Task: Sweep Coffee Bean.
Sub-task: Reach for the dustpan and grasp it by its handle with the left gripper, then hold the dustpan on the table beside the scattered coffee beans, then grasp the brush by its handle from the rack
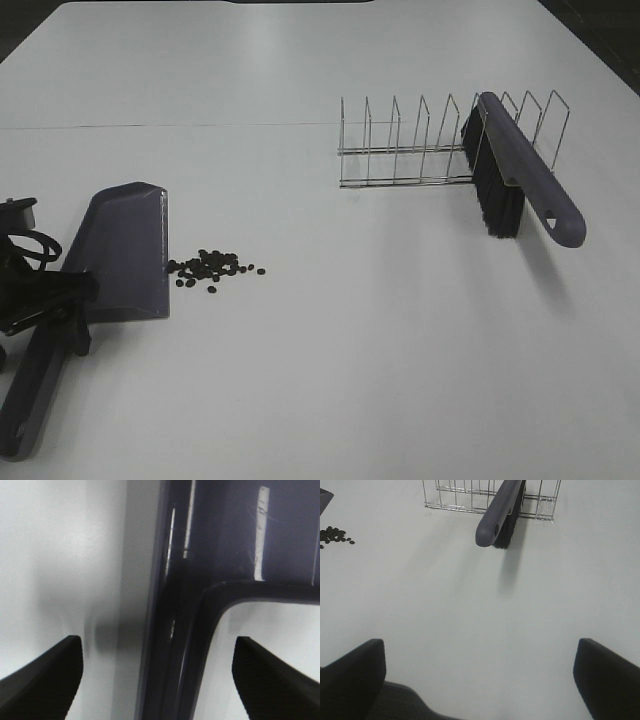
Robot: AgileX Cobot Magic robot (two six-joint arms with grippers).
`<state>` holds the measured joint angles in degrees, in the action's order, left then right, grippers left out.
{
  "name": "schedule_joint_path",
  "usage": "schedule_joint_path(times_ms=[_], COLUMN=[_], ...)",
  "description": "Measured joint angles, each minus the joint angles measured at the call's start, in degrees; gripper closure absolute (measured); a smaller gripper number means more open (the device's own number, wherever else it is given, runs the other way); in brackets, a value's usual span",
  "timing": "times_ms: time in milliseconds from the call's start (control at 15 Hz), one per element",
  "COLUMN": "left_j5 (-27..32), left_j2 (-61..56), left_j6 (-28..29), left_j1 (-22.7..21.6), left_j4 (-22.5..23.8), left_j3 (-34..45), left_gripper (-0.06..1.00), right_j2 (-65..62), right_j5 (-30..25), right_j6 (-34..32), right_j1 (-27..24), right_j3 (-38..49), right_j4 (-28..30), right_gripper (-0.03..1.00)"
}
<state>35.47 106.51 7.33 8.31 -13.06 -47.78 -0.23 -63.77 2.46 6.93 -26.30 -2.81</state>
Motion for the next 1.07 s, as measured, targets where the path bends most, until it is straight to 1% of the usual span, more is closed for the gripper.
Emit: schedule_joint_path(times_ms=[133, 200, 267, 400, 467, 600, 733, 867, 933, 1067], left_j5=[0.46, 0.46, 0.40, -0.34, -0.57, -0.63, -0.74, -0.29, 0.11, 0.40], left_j2=[1.26, 1.32, 1.38, 1.55, 1.60, 1.60, 1.60, 1.60, 1.60, 1.60], left_j6=[0.46, 1.15, 1.26, 1.32, 1.49, 1.43, 1.49, 1.49, 1.49, 1.49], left_j1=[0.00, 0.00, 0.00, 0.00, 0.00, 0.00, 0.23, 0.46, 0.46, 0.97], left_j4=[1.66, 2.75, 3.21, 4.93, 5.16, 5.96, 8.31, 12.15, 14.84, 16.96], left_j3=[-0.57, -0.57, -0.57, -0.57, -0.57, -0.57, -0.63, -0.63, -0.69, -0.69], left_gripper=[0.25, 0.31, 0.34, 0.57, 0.62, 0.62, 0.62, 0.61, 0.61, 0.61], right_j2=[0.00, 0.00, 0.00, 0.00, 0.00, 0.00, 0.00, 0.17, 2.81, 10.31], right_j5=[0.00, 0.00, 0.00, 0.00, 0.00, 0.00, 0.00, 0.06, 0.06, 0.06], right_j6=[0.00, 0.00, 0.00, 0.00, 0.00, 0.00, -0.06, -1.72, -3.21, -3.61], right_j1=[0.00, 0.00, 0.00, 0.00, 0.00, 0.00, 0.00, 0.00, 0.00, 0.00], right_j3=[0.00, 0.00, 0.00, 0.00, 0.00, 0.00, 0.00, -0.40, -2.18, -5.61], right_j4=[0.00, 0.00, 0.00, 0.00, 0.00, -2.01, -4.13, -2.98, -1.89, -0.46], right_gripper=[0.07, 0.07, 0.07, 0.07, 0.07, 0.07, 0.07, 0.08, 0.08, 0.08])
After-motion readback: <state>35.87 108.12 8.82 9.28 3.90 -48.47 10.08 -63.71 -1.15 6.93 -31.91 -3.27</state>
